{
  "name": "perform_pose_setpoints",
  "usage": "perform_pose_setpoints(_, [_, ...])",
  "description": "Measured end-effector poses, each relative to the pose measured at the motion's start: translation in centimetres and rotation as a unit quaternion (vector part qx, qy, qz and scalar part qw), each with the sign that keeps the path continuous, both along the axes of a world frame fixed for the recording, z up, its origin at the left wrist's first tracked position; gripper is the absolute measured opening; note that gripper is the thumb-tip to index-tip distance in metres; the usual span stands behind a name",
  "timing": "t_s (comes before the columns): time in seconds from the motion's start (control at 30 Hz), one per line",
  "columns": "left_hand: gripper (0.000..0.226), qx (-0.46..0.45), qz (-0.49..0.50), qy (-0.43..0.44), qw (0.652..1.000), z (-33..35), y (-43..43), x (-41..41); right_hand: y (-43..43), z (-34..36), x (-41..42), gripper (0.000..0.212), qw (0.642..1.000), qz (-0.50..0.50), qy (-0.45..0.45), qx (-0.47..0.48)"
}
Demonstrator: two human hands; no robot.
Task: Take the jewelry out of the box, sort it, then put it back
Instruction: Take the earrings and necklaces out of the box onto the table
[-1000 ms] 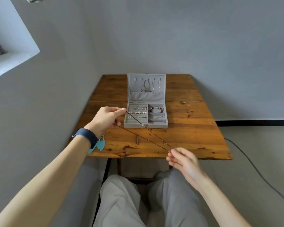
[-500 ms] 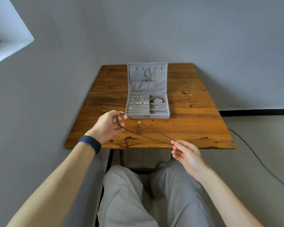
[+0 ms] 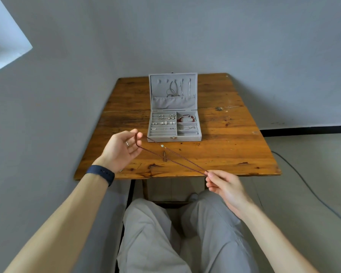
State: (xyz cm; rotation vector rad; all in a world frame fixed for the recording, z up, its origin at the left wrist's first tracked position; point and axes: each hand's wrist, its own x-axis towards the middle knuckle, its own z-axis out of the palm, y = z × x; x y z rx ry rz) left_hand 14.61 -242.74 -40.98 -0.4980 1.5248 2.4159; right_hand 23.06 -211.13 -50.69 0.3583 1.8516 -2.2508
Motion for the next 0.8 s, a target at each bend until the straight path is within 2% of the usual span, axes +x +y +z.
perform_pose_setpoints(0.07, [0.027, -0.022, -0.019, 0.002, 1.000, 0.0, -0.6, 0.0, 0.3, 0.0, 0.2, 0.015, 0.999, -0.002, 0.016, 0.039])
perform_pose_setpoints(0.13, [0.029, -0.089, -0.084, 0.017, 0.992, 0.1, -1.2, 0.1, 0.4, 0.3, 0.5, 0.015, 0.996, -0.009, 0.035, 0.076])
perform_pose_setpoints(0.2, [0.025, -0.201, -0.148, 0.041, 0.967, 0.3, -1.7, 0.2, 0.7, 0.6, 0.6, 0.016, 0.992, -0.015, 0.055, 0.108])
perform_pose_setpoints(0.23, [0.021, -0.282, -0.167, 0.057, 0.943, 0.4, -1.9, 0.2, 0.8, 0.7, 0.5, 0.018, 0.990, -0.013, 0.064, 0.123])
perform_pose_setpoints(0.27, [0.018, -0.386, -0.175, 0.078, 0.902, 0.4, -2.1, 0.0, 1.0, 0.8, 0.5, 0.019, 0.988, -0.006, 0.073, 0.139])
perform_pose_setpoints(0.33, [0.015, -0.599, -0.166, 0.137, 0.771, 0.3, -2.2, -0.3, 1.2, 0.8, 0.3, 0.021, 0.979, 0.016, 0.089, 0.181])
perform_pose_setpoints(0.37, [0.016, -0.665, -0.155, 0.165, 0.711, 0.2, -2.3, -0.4, 1.1, 0.8, 0.2, 0.021, 0.974, 0.028, 0.095, 0.202])
perform_pose_setpoints(0.57, [0.024, -0.832, -0.153, 0.265, 0.463, -0.3, -1.9, -0.3, 0.5, 0.7, -0.8, 0.021, 0.936, 0.067, 0.119, 0.325])
perform_pose_setpoints(0.6, [0.025, -0.839, -0.153, 0.276, 0.443, -0.3, -1.7, -0.2, 0.5, 0.6, -0.9, 0.019, 0.931, 0.068, 0.119, 0.337])
perform_pose_setpoints(0.63, [0.024, -0.841, -0.146, 0.279, 0.440, -0.2, -1.6, -0.3, 0.4, 0.7, -0.8, 0.018, 0.929, 0.068, 0.118, 0.344])
perform_pose_setpoints(0.73, [0.019, -0.828, -0.106, 0.282, 0.472, 1.0, -0.8, -1.8, 0.1, 0.7, -0.2, 0.016, 0.947, 0.054, 0.101, 0.302])
perform_pose_setpoints(0.8, [0.018, -0.822, -0.092, 0.294, 0.479, 2.1, 0.5, -3.8, -0.1, 0.7, 0.3, 0.014, 0.956, 0.039, 0.088, 0.278])
